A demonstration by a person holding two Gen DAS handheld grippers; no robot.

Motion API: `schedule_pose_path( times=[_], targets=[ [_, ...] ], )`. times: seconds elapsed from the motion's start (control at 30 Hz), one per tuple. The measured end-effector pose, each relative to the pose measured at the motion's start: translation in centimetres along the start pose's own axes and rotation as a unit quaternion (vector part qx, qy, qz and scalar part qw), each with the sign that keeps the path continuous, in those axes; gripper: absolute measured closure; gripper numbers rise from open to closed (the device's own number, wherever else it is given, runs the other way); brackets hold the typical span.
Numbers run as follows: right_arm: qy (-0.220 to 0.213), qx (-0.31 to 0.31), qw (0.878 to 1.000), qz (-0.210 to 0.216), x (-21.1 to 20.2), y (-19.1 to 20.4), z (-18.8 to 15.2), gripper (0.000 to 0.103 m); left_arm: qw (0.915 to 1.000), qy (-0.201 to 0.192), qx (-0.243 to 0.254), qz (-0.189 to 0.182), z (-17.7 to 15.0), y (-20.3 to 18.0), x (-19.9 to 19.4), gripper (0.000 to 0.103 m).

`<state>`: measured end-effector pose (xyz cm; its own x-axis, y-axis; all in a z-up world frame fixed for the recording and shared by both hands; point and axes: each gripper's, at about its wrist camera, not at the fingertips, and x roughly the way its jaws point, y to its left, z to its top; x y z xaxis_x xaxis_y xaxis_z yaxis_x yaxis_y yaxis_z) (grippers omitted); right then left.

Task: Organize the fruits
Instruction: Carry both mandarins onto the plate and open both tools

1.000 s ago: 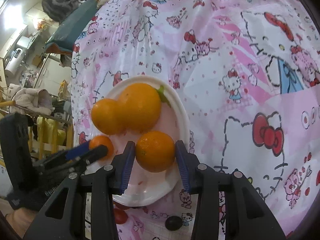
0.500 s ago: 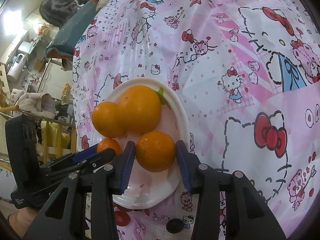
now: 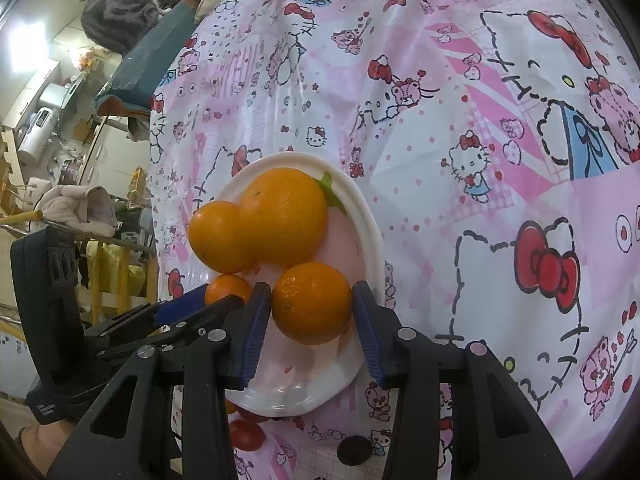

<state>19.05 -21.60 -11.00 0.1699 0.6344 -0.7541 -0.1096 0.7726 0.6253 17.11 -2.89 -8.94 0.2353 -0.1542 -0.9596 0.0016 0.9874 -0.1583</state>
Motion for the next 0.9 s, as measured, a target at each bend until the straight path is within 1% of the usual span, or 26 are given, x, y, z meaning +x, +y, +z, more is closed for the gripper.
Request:
schedule_pose_path(
  times=[0.07,0.13,0.17,0.2,0.33,0.37,0.4,0.43,0.47,0.7,0.77,0.9],
  targets=[
    [0.001,0.0,1.0,0.006,0.1,0.1,0.1,0.058,1.0,-0.004,0.003,0.001,0.0,-0.1,-0.2,0.064],
    [0.003,0.0,1.0,0.01,0.1,0.2,0.2,0.057,0.9999,-0.011,0.009,0.001,0.0,-0.3,-0.6,0.054],
    [0.003,0.001,1.0,0.012,0.1,0.2,0.2,0.057,0.9998,-0.015,0.011,0.001,0.0,-0.3,-0.8,0.045],
    [0.003,0.004,1.0,0.014,0.1,0.1,0.2,0.057,0.9997,-0.019,0.014,0.003,0.0,-0.4,-1.1,0.04],
    [0.005,0.013,1.0,0.02,-0.1,-0.1,0.5,0.057,0.9993,-0.026,0.027,0.008,0.0,-0.9,-1.6,0.036],
    [0.003,0.013,1.0,0.02,-0.2,-0.1,0.6,0.054,0.9992,-0.028,0.028,0.011,0.0,-0.9,-1.7,0.032],
    [0.0,0.014,1.0,0.021,-0.4,-0.1,0.6,0.043,0.999,-0.033,0.027,0.012,0.0,-0.8,-1.9,0.026],
    [-0.003,0.017,0.999,0.029,-0.6,-0.1,0.7,0.037,0.999,-0.036,0.025,0.012,0.0,-0.7,-2.0,0.024],
    [-0.005,0.018,0.999,0.035,-0.7,-0.1,0.7,0.035,0.9989,-0.039,0.023,0.011,0.0,-0.7,-2.2,0.021],
    [-0.023,0.014,0.999,0.036,-2.0,0.4,1.2,0.035,0.998,-0.062,0.012,0.011,0.1,-0.1,-3.3,0.021],
    [-0.027,0.01,0.999,0.031,-2.4,0.5,1.3,0.031,0.9972,-0.072,0.015,0.013,0.0,-0.3,-3.7,0.021],
    [-0.048,-0.016,0.999,0.006,-3.7,1.7,1.2,0.019,0.9948,-0.096,0.027,0.021,-0.4,-0.8,-4.8,0.021]
  ],
)
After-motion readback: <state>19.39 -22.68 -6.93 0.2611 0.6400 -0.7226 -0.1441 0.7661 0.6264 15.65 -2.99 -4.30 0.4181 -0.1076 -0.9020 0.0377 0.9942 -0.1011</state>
